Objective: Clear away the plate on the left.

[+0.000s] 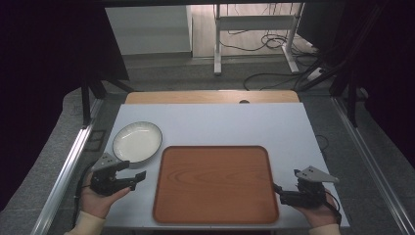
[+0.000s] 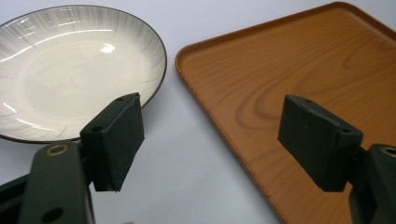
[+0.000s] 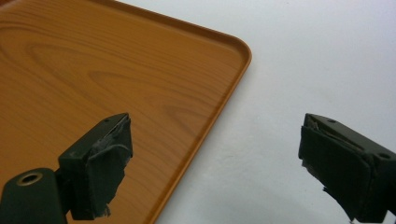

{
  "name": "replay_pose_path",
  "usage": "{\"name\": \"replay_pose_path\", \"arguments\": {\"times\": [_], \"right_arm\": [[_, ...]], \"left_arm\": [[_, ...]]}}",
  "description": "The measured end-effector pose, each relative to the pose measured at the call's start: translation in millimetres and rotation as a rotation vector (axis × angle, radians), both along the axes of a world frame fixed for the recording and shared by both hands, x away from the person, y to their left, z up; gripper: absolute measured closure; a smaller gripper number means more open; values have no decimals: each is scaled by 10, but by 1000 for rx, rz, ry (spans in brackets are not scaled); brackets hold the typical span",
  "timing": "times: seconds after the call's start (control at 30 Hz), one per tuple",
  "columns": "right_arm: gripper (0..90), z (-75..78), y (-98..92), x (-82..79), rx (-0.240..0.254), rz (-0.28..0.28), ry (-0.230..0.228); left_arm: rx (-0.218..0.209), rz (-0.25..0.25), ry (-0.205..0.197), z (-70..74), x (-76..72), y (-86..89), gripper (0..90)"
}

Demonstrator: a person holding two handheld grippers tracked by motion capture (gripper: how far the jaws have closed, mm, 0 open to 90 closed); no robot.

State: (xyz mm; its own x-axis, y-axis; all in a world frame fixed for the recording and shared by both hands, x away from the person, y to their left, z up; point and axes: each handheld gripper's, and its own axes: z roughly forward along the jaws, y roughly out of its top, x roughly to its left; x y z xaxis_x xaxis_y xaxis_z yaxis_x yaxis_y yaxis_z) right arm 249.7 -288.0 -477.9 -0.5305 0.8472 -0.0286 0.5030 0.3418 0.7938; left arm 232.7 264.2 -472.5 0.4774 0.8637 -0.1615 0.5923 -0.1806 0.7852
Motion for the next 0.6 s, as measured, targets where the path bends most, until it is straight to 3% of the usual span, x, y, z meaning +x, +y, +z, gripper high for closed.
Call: {"name": "replay_pose_path", "arguments": {"times": [0.27, 0.6], "right_arm": [[103, -27, 33, 14, -32, 12, 9], [109, -25, 26, 25, -24, 7, 0]], "left_arm": [[12, 6, -4, 5, -16, 0, 225], [13, 5, 2, 4, -28, 3, 228]]}}
